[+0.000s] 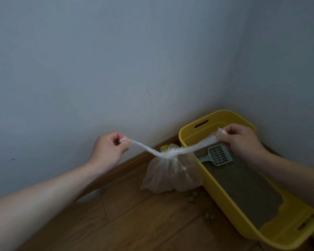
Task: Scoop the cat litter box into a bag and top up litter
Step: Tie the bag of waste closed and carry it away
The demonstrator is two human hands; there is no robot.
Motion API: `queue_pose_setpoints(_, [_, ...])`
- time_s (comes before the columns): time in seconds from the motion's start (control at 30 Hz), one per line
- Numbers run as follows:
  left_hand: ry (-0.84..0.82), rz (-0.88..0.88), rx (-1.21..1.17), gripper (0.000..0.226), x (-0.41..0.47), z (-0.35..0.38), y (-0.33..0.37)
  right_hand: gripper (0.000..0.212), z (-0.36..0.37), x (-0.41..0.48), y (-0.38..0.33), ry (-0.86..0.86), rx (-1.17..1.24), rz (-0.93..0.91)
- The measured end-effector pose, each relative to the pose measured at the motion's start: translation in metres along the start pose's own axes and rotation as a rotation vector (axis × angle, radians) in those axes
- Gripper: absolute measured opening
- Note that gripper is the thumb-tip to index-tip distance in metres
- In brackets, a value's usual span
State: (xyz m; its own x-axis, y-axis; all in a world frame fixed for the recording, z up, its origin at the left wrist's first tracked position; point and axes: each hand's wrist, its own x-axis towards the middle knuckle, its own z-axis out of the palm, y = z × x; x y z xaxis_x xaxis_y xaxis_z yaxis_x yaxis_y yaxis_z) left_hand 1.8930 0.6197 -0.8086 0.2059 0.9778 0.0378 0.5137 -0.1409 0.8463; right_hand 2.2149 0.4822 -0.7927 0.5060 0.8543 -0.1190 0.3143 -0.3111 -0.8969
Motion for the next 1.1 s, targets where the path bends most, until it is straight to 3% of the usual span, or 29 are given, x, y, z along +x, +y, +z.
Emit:
queue_pose_setpoints(0.23, [-0.129,0.133,-0.319,0.025,-0.012,0.014,0.062,0.011,0.023,-0.011,-0.051,-0.188,0.245,-0.154])
queue_pose_setpoints(0.47, [-0.268,0.236,-0.308,0.029,-0.015,0.028,0.088,0.032,0.041,-0.011,-0.065,-0.218,0.352,-0.125])
queue_pose_setpoints(0.63, [-0.335,0.244,-0.273,0.023,-0.015,0.039,0.102,0.035,0.049,-0.012,-0.075,-0.285,0.542,-0.070])
queue_pose_setpoints(0.8, [-0.540,0.096,-0.395,0.044,-0.017,0.048,0.110,0.046,0.052,-0.012,-0.080,-0.394,0.615,-0.067])
queue_pose_setpoints(0.97, [-0.462,0.143,-0.226,0.005,-0.012,0.045,0.105,0.042,0.045,-0.010,-0.078,-0.364,0.566,-0.015])
queue_pose_setpoints(1.1, [-0.244,0.189,-0.163,0.022,-0.005,0.053,0.100,0.028,0.044,-0.014,-0.079,-0.441,0.518,0.074])
